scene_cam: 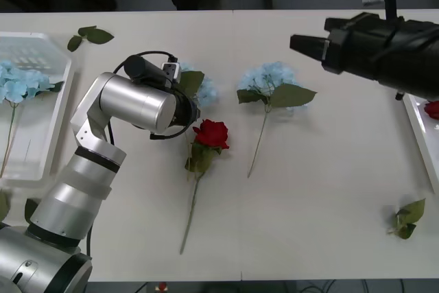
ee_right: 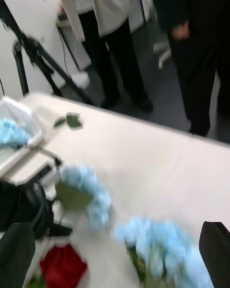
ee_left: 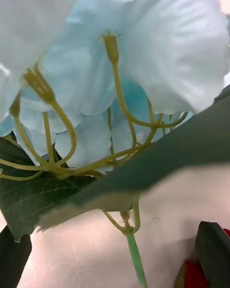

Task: Place the red flowers into the right box and the blue flowers into the left box. If a person shows an open palm, hand one flower to the person first, then continue sorting.

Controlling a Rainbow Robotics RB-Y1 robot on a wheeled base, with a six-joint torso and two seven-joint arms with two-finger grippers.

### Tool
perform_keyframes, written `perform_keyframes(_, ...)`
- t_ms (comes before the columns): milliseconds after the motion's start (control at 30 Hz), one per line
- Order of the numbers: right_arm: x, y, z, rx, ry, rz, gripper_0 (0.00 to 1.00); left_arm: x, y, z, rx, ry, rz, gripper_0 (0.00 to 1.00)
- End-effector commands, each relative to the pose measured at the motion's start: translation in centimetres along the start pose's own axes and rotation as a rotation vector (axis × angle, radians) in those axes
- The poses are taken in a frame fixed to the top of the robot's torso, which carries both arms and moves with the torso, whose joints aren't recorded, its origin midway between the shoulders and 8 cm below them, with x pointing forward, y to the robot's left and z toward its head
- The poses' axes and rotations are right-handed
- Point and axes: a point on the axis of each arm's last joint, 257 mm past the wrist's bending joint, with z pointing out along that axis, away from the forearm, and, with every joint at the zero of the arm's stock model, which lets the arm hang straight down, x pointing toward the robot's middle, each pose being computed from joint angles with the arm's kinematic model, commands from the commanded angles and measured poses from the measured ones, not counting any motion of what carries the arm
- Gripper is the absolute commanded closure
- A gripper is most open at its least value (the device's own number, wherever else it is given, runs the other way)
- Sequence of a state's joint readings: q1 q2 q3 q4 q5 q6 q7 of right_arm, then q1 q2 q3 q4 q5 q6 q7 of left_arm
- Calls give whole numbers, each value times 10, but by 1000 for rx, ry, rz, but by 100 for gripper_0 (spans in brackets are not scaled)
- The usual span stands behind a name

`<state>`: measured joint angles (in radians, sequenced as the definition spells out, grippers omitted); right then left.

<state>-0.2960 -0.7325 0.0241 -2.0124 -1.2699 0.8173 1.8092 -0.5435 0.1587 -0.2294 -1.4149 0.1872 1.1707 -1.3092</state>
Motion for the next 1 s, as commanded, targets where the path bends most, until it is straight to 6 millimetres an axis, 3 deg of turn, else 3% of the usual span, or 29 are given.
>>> perform_keyframes(33,28,-2,-18,19,147,121,0,-23,4,-10,1,-40,6,0)
perform_keyframes(267,94,-17,-40,135,401,320,0,-11,3,-1,2,-11,17,1)
perform_keyframes(433,122,-21,-42,229,492,423,0,-4,4,5,-3,1,30,19)
perform_keyframes(500,130,-21,-37,267,507,453,0,-1,5,7,-7,7,32,47)
perform_keyframes(533,132,-20,-32,283,511,463,0,-1,5,7,-7,8,35,75)
perform_keyframes(567,134,-19,-28,298,517,468,0,0,4,7,-7,10,38,95)
perform_keyframes(600,135,-18,-24,311,520,471,0,0,3,7,-6,9,38,100)
perform_keyframes(867,152,-18,13,462,588,471,0,-1,2,6,-3,7,39,100)
perform_keyframes(1000,166,-20,26,529,613,465,0,-14,5,-5,1,-16,29,100)
